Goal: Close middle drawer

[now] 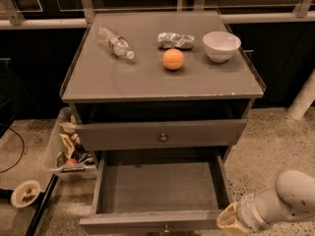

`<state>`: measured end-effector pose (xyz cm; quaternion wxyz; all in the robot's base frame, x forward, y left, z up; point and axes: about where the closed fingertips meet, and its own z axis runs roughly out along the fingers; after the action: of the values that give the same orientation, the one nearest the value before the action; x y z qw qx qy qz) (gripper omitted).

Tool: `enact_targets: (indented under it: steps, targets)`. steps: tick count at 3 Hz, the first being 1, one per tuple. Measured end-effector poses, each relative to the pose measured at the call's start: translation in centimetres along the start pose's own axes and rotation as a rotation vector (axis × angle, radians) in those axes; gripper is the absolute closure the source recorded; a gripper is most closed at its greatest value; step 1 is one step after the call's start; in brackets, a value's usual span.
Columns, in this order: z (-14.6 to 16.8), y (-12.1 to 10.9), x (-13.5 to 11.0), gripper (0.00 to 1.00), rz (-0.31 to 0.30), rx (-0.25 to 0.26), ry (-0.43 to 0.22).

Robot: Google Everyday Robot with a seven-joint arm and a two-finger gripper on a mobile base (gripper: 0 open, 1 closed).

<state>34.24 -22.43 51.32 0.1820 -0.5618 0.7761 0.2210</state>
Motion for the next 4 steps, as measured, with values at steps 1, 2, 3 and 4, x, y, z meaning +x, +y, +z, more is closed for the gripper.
enact_targets:
  steps: [1, 2, 3, 4]
  targets:
    - [4.0, -0.1, 1.9, 1.00, 0.069, -0.020, -0.055]
    - [7.5, -0.6, 3.3, 1.00, 0.081, 0.022, -0.090]
    - [9.9, -1.2, 3.3, 1.00, 0.057, 0.071, -0.123]
    - [10.1, -1.4, 3.2, 0.86, 0.057, 0.080, -0.125]
